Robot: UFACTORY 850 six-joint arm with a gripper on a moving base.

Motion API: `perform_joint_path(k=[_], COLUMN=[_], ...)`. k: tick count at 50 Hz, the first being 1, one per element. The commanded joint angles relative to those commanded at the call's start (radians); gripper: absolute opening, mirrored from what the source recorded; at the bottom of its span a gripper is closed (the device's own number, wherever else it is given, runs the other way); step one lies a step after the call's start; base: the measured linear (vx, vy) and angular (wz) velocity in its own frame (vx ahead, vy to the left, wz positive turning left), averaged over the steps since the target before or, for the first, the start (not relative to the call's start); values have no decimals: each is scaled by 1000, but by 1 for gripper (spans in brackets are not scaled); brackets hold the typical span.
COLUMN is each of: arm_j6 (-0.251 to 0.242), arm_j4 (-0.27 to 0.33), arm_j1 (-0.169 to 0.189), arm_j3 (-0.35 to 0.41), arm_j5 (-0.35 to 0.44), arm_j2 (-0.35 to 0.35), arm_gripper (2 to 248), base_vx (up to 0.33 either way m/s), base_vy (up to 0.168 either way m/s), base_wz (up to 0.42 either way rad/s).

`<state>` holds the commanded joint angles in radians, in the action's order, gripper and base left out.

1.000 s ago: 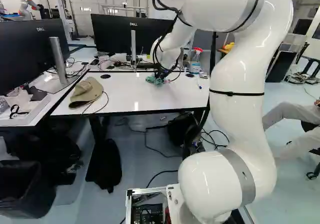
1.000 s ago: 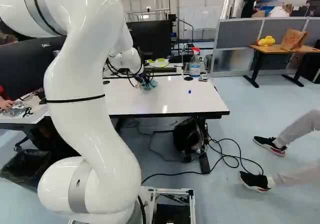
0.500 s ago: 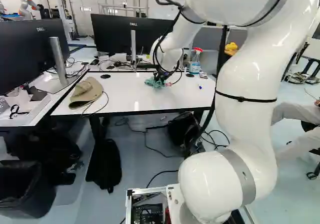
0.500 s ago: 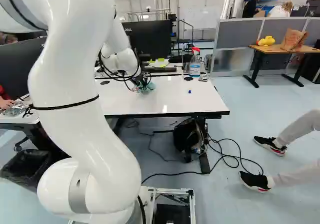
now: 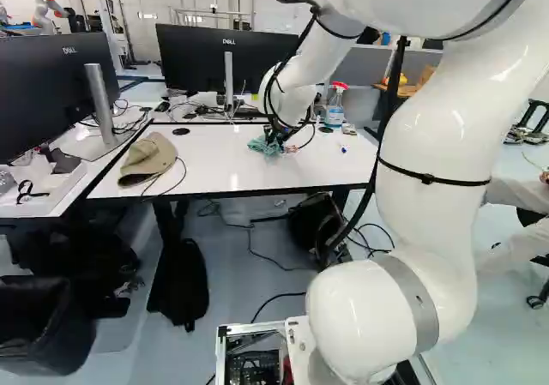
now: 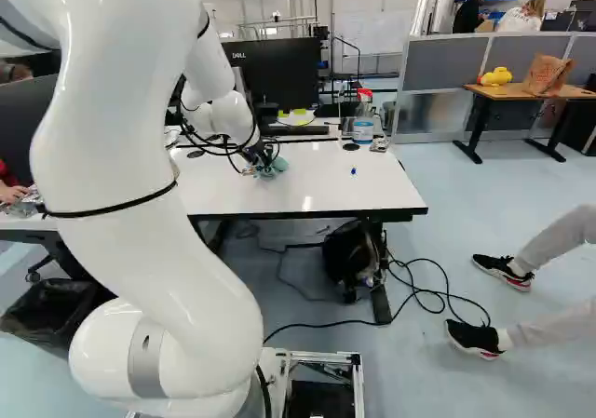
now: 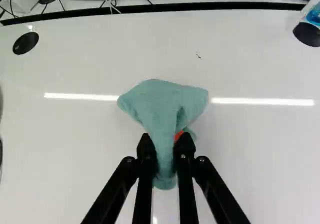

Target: Clean the table with the green towel

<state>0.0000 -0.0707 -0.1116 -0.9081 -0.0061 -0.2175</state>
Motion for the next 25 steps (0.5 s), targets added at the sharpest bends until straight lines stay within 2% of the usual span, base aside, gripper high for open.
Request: perform_joint_path(k=[15,25], arm_j6=[0,0], arm_j4=[0,0], arm_j1=[0,10], arm_j3=[-1,-34], arm_j5=[0,0], arm_j2=[-1,-12], arm_gripper=[50,50], base_vx=[0,0], base_vy=[0,0], base_wz=[0,0])
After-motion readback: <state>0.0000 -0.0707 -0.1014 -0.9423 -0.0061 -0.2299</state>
